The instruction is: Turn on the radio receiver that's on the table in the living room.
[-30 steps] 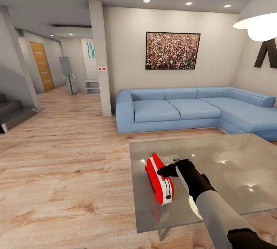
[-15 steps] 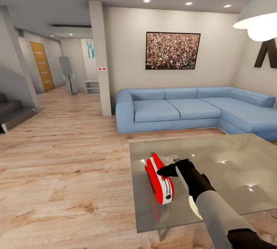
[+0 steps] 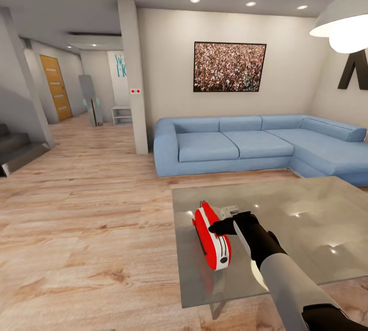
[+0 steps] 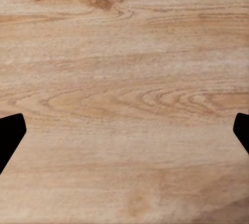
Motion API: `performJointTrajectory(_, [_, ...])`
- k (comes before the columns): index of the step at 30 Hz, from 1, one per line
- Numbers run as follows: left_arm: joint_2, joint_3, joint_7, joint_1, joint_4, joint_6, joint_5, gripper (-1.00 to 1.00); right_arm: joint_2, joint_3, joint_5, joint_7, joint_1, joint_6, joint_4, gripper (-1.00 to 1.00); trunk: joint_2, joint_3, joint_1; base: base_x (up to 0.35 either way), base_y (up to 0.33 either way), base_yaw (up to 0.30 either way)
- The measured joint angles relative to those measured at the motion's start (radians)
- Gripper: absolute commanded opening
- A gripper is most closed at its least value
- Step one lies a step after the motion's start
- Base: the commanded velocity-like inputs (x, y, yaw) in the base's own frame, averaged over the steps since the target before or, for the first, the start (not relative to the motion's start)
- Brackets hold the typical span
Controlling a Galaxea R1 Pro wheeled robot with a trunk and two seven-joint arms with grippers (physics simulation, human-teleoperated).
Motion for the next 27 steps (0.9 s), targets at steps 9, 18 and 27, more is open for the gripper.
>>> performJointTrajectory(9, [-0.001,0.000,0.000,0.000,0.000,0.000,-0.001,1.00,0.000,-0.001,-0.004,0.000,0.000,-0.045,0.003,1.00,-0.063,-0.028,0.035,0.000,0.000,0.000])
performJointTrajectory(18, [-0.001,-0.003,0.000,-0.001,0.000,0.001,-0.007,1.00,0.000,-0.001,-0.003,0.000,0.000,-0.055,0.018,1.00,-0.077,-0.035,0.042,0.000,0.000,0.000])
performJointTrajectory(27, [-0.001,-0.005,-0.002,0.000,0.000,0.002,-0.011,1.00,0.000,0.000,-0.003,0.000,0.000,-0.055,0.019,1.00,-0.077,-0.035,0.042,0.000,0.000,0.000])
